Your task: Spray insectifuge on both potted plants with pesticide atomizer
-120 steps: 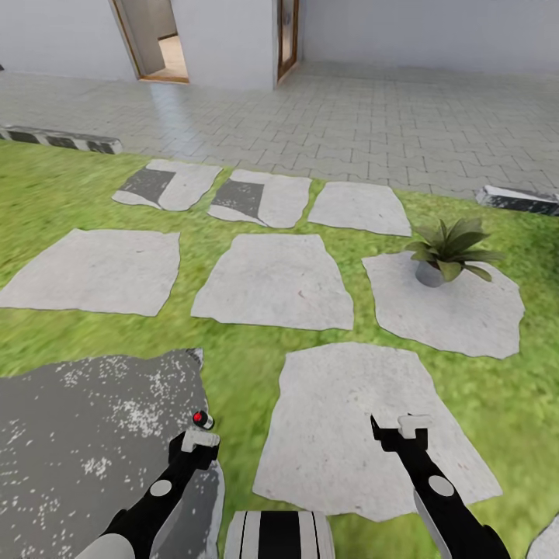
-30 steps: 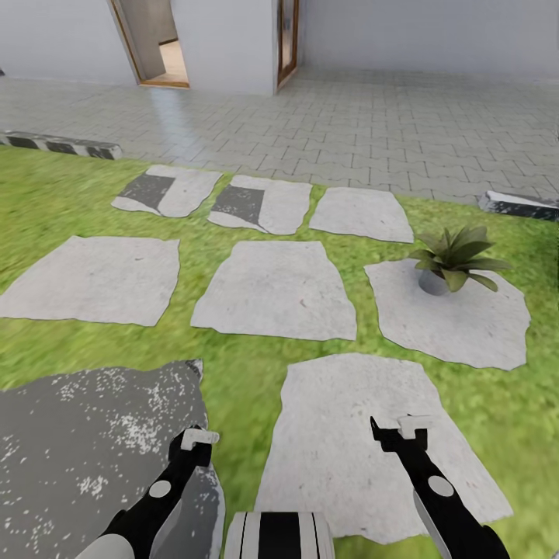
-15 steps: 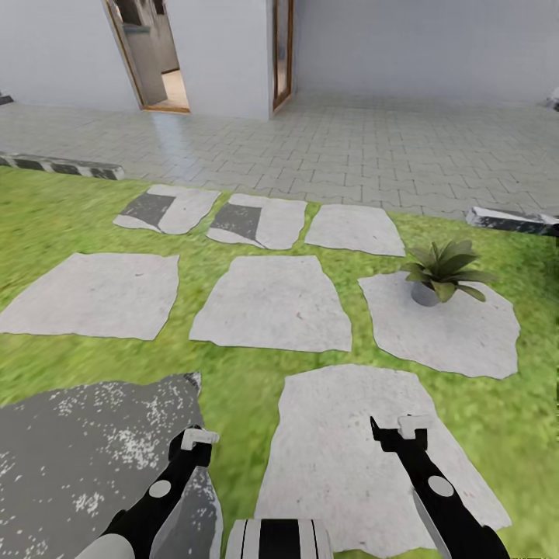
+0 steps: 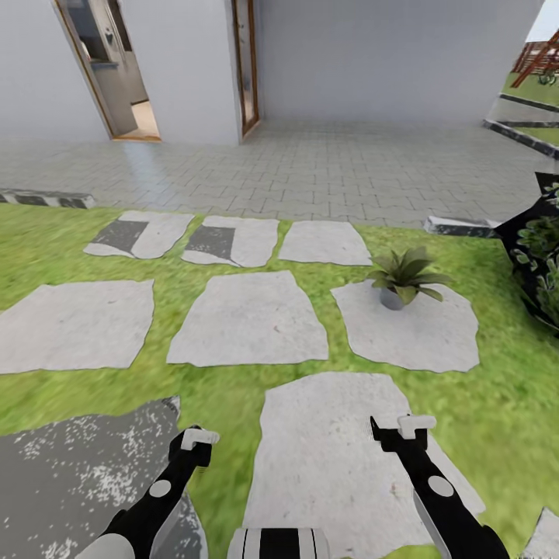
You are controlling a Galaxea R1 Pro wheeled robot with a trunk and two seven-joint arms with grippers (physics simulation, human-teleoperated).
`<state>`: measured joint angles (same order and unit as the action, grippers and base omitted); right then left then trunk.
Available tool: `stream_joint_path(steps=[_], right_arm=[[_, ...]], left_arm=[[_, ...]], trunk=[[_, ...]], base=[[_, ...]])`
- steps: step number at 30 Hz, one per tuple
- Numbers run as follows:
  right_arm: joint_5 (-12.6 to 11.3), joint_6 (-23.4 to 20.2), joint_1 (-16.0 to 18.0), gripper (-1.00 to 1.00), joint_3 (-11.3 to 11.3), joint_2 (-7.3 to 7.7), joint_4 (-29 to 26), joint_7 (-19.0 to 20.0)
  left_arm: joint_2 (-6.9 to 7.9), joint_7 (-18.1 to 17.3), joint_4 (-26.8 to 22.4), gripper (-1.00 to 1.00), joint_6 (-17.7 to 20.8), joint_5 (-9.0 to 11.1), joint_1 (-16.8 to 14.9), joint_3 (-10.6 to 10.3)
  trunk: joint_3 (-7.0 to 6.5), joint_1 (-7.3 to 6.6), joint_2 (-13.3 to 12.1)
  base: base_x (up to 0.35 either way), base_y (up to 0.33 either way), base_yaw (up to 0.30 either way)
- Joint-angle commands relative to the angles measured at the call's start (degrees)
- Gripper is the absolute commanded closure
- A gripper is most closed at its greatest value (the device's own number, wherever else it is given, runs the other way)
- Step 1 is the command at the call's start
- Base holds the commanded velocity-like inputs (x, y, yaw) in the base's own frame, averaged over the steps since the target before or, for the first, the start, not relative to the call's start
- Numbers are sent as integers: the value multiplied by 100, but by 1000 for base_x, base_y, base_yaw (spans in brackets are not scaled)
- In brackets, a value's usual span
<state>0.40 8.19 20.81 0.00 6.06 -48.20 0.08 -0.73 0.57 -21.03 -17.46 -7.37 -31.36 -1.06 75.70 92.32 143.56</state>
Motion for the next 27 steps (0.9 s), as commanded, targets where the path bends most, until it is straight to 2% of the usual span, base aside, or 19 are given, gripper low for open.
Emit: stream_joint_path(steps=[1, 14, 18, 21, 25, 27], right_arm=[[4, 16, 2, -100, 0, 1, 3, 1], [4, 16, 2, -100, 0, 1, 21, 1], [4, 16, 2, -100, 0, 1, 21, 1], [4, 16, 2, -100, 0, 1, 21, 1], [4, 16, 2, -100, 0, 1, 21, 1], [4, 16, 2, -100, 0, 1, 22, 1]], left_arm=[[1, 5, 3, 100, -15, -45, -2, 3], [-50, -6, -13, 100, 67, -37, -32, -34], [-52, -27, -66, 100, 383, -43, -54, -42], [-40, -63, -121, 100, 756, -45, -67, -50], [-37, -80, -150, 100, 1021, -67, -78, -71], [-43, -84, -157, 100, 1229, -79, -83, -77]], trunk=[[-24, -3, 0], [-374, -37, -18], [-485, -47, -23], [-568, -55, -27], [-680, -65, -33], [-727, -109, -113]], base=[[0, 0, -239], [0, 0, -239], [0, 0, -239], [0, 0, -239], [0, 0, -239], [0, 0, -239]])
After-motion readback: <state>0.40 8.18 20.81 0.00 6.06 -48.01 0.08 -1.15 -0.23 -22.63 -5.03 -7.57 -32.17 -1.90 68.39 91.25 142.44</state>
